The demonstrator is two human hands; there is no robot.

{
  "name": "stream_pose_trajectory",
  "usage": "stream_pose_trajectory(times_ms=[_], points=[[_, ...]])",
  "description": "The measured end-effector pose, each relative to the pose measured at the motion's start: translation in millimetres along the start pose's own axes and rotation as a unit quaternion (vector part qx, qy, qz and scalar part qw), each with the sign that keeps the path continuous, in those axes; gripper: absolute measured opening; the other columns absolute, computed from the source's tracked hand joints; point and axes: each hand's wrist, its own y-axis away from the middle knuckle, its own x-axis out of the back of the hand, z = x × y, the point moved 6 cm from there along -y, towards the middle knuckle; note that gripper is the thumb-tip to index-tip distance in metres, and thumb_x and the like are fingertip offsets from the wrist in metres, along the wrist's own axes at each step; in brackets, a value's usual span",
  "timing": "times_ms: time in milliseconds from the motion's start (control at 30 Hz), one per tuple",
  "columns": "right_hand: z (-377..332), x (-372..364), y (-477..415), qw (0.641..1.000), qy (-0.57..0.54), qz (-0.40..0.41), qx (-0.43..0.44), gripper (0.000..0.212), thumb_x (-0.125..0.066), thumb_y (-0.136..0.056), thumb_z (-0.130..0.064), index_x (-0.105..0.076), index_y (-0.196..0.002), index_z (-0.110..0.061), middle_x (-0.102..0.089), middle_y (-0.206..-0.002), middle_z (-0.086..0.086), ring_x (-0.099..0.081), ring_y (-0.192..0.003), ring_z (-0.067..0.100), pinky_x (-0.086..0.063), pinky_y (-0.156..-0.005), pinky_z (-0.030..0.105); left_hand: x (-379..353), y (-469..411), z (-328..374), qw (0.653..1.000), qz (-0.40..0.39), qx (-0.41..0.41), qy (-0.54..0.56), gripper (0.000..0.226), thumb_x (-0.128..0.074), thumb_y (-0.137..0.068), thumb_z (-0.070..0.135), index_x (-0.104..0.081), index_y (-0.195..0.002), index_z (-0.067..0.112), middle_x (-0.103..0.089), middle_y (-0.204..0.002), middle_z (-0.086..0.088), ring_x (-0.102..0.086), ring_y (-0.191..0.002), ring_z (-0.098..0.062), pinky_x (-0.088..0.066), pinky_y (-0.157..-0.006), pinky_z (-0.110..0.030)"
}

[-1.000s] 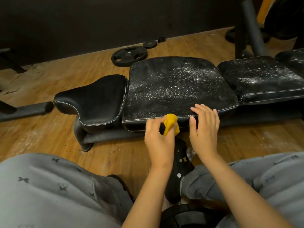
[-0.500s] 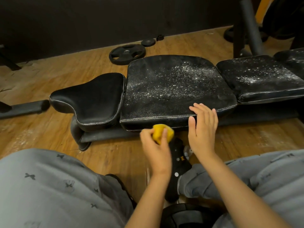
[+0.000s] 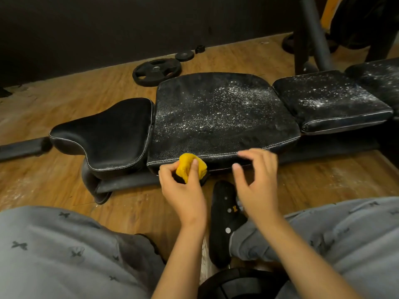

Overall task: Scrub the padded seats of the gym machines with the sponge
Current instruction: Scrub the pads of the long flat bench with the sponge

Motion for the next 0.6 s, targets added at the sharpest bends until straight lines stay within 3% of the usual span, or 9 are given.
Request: stream_pose_trajectory(times_ms=[200, 333, 433, 500, 600], points=[[-42, -29, 21, 0.993, -0.060, -0.092, 0.046, 0.028, -0.053, -0.094, -0.018, -0.063, -0.118, -0.007, -0.062, -0.114, 0.002, -0.053, -0.106, 0.016, -0.042, -0.095, 0.025, -13, 7, 10, 0.988, -0.130, 0.053, 0.061, 0.013, -0.073, -0.083, 0.005, -0.063, -0.090, 0.010, -0.065, -0.083, 0.002, -0.058, -0.078, -0.005, -0.048, -0.068, -0.018], [-38, -31, 21, 0.995, -0.043, -0.090, -0.003, 0.043, -0.060, -0.085, -0.033, -0.059, -0.122, -0.010, -0.056, -0.119, 0.000, -0.049, -0.112, 0.013, -0.040, -0.097, 0.020, -8, 1, 17, 0.968, -0.221, 0.066, 0.100, 0.017, -0.064, -0.087, -0.001, -0.069, -0.101, 0.008, -0.072, -0.091, 0.003, -0.066, -0.087, -0.005, -0.051, -0.070, -0.016], [-36, -39, 19, 0.996, 0.011, -0.078, -0.043, 0.055, -0.065, -0.076, -0.045, -0.055, -0.119, -0.012, -0.051, -0.114, 0.001, -0.047, -0.108, 0.014, -0.038, -0.090, 0.016, -7, 1, 20, 0.958, -0.264, 0.062, 0.096, 0.020, -0.056, -0.092, -0.001, -0.071, -0.101, 0.010, -0.073, -0.090, 0.006, -0.067, -0.087, -0.001, -0.051, -0.074, -0.017], [-34, -42, 14, 0.996, 0.049, -0.053, -0.056, 0.046, -0.067, -0.077, -0.044, -0.056, -0.110, -0.013, -0.051, -0.107, 0.002, -0.049, -0.101, 0.016, -0.036, -0.083, 0.015, 0, -3, 20, 0.968, -0.240, 0.019, 0.065, 0.019, -0.056, -0.094, 0.004, -0.071, -0.098, 0.013, -0.072, -0.093, 0.001, -0.067, -0.091, -0.005, -0.053, -0.078, -0.022], [-38, -47, 13, 0.996, 0.076, -0.012, -0.039, 0.033, -0.060, -0.084, -0.043, -0.059, -0.097, -0.012, -0.054, -0.093, 0.003, -0.052, -0.088, 0.018, -0.035, -0.073, 0.015, 18, -16, 19, 0.974, -0.119, -0.165, -0.096, 0.015, -0.057, -0.091, 0.017, -0.066, -0.103, 0.014, -0.061, -0.105, -0.001, -0.057, -0.101, -0.010, -0.046, -0.090, -0.023]])
